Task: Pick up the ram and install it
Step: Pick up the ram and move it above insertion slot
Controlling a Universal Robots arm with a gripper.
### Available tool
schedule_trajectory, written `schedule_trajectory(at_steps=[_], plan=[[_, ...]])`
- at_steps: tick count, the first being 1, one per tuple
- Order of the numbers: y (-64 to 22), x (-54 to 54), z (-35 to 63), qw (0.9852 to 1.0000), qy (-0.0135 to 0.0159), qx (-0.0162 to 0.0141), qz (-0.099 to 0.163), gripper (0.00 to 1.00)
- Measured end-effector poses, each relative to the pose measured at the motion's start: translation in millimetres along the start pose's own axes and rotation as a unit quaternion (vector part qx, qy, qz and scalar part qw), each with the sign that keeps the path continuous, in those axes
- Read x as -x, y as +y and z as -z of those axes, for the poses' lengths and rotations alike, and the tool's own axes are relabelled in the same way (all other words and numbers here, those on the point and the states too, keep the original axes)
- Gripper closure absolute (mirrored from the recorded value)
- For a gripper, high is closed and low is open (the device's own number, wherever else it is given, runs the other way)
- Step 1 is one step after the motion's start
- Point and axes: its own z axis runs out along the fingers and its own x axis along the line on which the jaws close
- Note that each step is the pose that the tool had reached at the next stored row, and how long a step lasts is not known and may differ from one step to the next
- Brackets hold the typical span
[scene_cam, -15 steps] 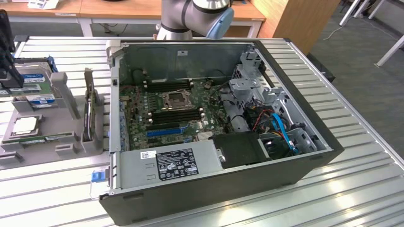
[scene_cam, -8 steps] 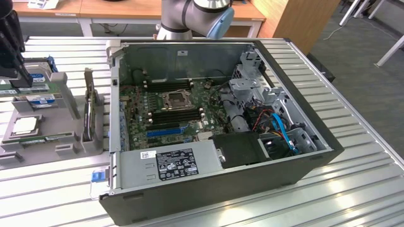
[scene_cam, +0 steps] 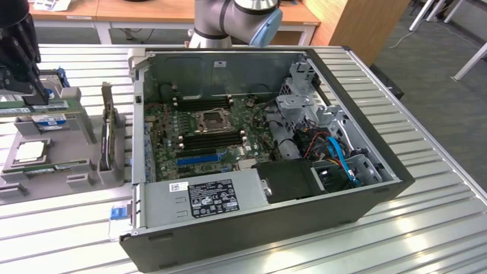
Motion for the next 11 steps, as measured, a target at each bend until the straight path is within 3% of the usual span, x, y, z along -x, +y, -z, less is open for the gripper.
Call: schedule_trajectory(at_steps=[11], plan=[[-16.6,0.0,0.8,1.0000,0.0000,0.0011,0.000,0.89]])
